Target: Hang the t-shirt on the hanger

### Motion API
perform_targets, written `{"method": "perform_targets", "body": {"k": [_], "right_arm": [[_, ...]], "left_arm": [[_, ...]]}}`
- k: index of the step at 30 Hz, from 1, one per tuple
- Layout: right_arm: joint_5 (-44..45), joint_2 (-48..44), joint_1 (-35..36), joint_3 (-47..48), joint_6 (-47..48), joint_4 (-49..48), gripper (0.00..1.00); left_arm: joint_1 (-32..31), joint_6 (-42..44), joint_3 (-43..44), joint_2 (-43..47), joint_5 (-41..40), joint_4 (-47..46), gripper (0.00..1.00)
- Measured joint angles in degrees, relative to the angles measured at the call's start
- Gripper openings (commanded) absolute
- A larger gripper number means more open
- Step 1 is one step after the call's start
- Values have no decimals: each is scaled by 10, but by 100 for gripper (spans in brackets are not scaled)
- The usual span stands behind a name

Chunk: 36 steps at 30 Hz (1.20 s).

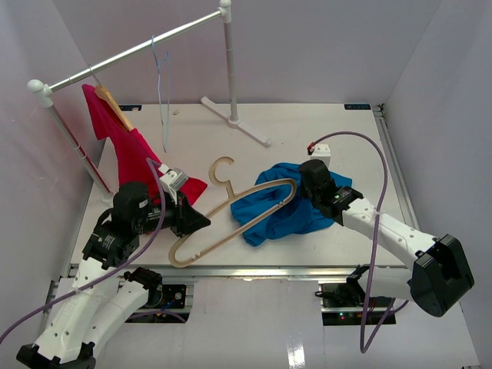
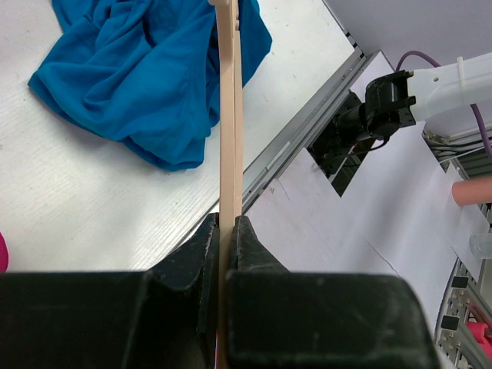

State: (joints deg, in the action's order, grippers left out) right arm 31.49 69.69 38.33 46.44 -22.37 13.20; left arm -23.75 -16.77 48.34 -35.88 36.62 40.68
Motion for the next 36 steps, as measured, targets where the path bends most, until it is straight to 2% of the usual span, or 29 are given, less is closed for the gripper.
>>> {"method": "perform_targets", "body": {"k": [11,20,28,36], "right_arm": [[-35,-1,-7,22,0,5,8],[-63,-38,-7,36,2,20,8],[-94,-40,-7,52,3,22,8],[-122,-50,-7,66,21,22,8]], "left_arm": [[0,-5,-5,-11,24,-7,0],[0,-13,-5,-74,13,-44,0],[-1,-23,-5,-108,5,-108,0],[-18,-46,-10,-149,45,-204,0]]}}
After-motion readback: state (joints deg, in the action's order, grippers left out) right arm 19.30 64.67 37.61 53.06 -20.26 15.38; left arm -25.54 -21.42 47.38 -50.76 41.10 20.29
